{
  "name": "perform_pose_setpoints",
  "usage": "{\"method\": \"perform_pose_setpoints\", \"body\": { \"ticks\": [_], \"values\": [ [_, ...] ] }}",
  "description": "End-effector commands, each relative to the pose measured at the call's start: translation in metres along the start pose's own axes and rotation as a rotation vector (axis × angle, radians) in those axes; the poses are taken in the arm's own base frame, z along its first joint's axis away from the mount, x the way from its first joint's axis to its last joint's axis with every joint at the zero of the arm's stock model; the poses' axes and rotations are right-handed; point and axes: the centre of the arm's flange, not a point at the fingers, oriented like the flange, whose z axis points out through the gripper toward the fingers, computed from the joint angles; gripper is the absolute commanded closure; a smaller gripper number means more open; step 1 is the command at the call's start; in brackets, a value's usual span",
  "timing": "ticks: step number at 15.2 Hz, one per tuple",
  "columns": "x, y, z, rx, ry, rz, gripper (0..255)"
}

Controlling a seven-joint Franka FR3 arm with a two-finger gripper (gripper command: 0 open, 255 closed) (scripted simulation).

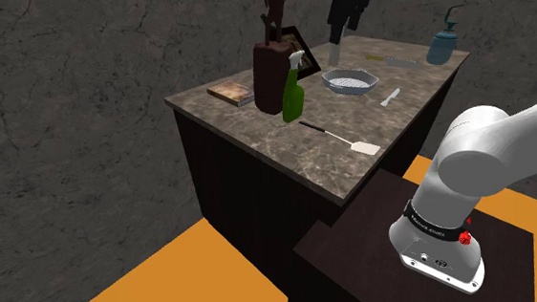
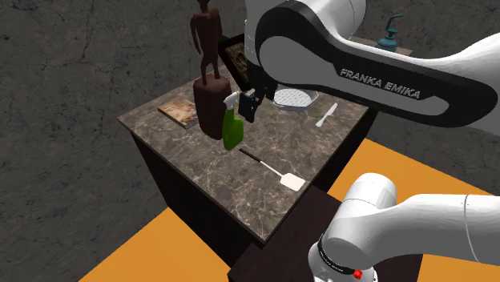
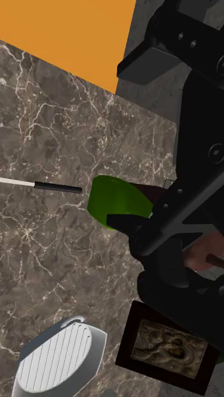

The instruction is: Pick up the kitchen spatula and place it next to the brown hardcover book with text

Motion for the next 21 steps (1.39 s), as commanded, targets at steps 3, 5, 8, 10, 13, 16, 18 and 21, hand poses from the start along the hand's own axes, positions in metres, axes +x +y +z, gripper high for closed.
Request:
{"method": "perform_pose_setpoints", "body": {
  "ticks": [3, 5, 8, 10, 13, 16, 18, 21],
  "values": [
    [-0.001, 0.008, 0.026, 0.014, -0.010, 0.010, 0],
    [-0.002, 0.015, 0.051, 0.028, -0.020, 0.020, 0],
    [-0.004, 0.026, 0.090, 0.049, -0.035, 0.034, 0],
    [-0.006, 0.033, 0.116, 0.062, -0.045, 0.044, 0],
    [-0.009, 0.042, 0.155, 0.083, -0.059, 0.059, 0],
    [-0.013, 0.050, 0.195, 0.104, -0.074, 0.074, 0],
    [-0.016, 0.055, 0.221, 0.118, -0.084, 0.084, 0],
    [-0.021, 0.062, 0.260, 0.139, -0.099, 0.098, 0]
  ]
}}
